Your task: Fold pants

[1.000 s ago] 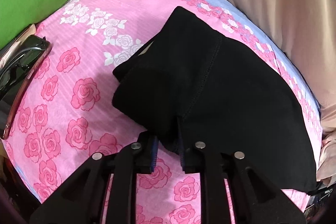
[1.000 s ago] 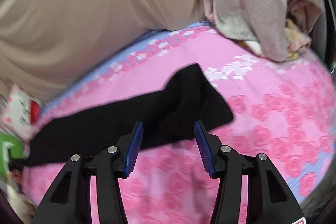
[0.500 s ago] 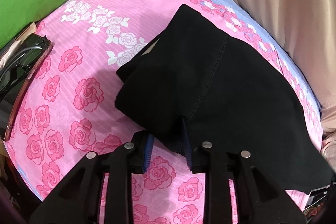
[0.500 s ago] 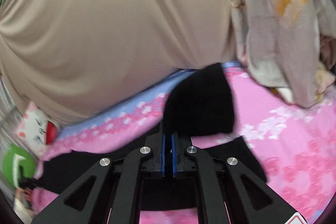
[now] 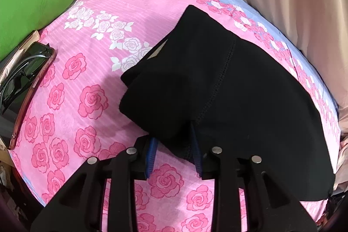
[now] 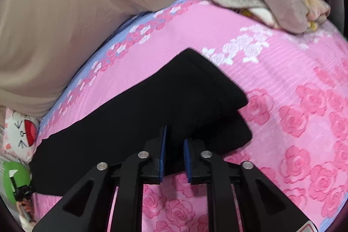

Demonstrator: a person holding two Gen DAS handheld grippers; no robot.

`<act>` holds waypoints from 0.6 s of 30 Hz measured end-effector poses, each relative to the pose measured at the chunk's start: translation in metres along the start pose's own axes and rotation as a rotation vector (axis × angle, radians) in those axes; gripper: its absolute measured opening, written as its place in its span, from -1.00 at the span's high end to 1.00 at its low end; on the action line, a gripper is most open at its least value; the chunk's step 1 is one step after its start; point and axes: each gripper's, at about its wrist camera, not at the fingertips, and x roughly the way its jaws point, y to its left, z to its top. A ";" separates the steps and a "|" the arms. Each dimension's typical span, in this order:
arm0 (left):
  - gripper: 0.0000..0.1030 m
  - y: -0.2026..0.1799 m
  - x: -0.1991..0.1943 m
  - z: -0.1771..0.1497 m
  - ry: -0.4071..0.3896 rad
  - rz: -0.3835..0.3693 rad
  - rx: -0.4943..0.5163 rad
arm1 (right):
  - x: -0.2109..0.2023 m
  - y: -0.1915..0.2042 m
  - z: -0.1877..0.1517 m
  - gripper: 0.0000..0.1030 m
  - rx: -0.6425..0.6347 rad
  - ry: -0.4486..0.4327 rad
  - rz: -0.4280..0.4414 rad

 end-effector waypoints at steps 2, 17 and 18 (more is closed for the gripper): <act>0.44 0.004 -0.001 0.004 0.001 0.000 -0.012 | -0.007 -0.003 -0.002 0.93 -0.003 -0.028 0.013; 0.23 -0.102 -0.057 -0.004 -0.207 0.034 0.233 | -0.051 0.120 -0.021 0.44 -0.263 -0.083 0.088; 0.23 -0.111 -0.044 -0.006 -0.178 0.035 0.246 | -0.037 0.166 -0.022 0.44 -0.328 -0.031 0.199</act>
